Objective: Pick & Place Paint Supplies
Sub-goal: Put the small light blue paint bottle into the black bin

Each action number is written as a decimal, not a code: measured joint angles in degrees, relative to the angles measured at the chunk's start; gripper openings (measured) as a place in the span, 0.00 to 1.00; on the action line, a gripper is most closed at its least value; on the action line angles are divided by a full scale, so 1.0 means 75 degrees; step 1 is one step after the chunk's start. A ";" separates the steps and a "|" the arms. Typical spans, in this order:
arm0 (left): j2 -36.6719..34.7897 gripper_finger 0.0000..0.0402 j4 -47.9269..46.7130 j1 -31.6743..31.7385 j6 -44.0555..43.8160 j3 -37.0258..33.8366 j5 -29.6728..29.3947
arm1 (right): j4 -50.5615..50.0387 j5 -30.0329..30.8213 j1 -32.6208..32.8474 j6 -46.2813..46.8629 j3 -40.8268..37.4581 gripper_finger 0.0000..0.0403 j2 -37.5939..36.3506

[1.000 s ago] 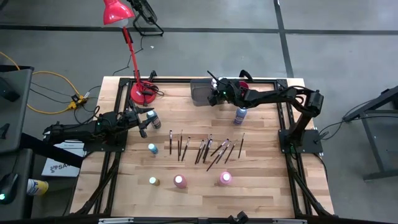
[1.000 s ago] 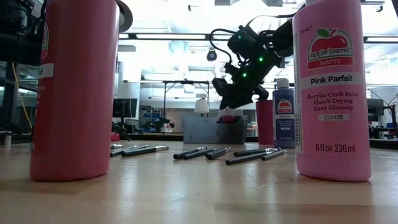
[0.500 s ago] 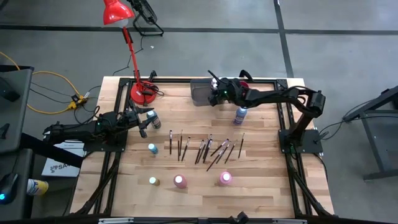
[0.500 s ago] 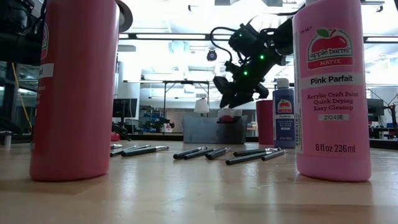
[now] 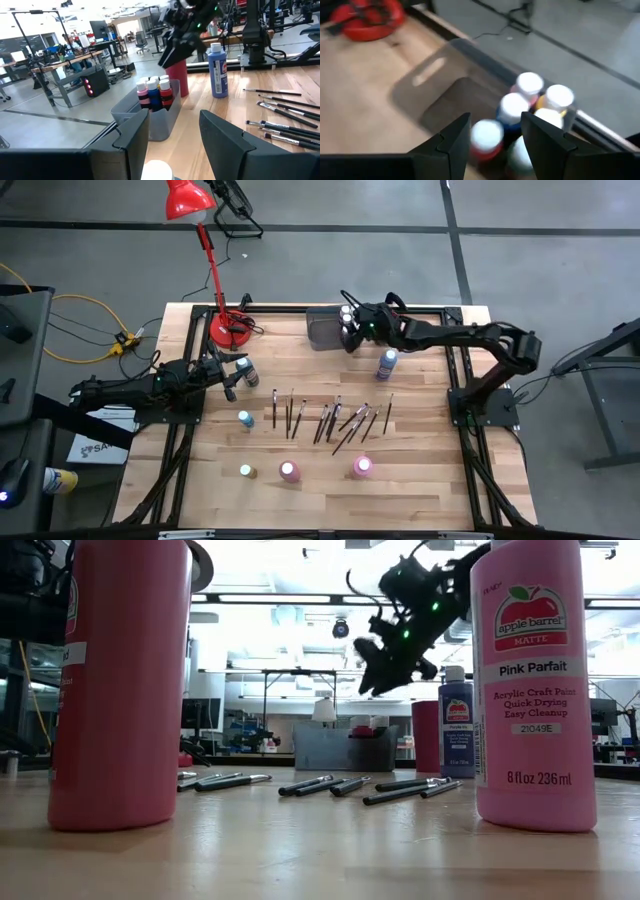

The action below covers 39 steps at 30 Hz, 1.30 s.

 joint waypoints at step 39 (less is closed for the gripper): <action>0.0000 0.43 0.0093 -0.0002 -0.0001 -0.0002 -0.0003 | 0.0256 -0.1246 0.3139 -0.2102 -0.2801 0.41 -0.4740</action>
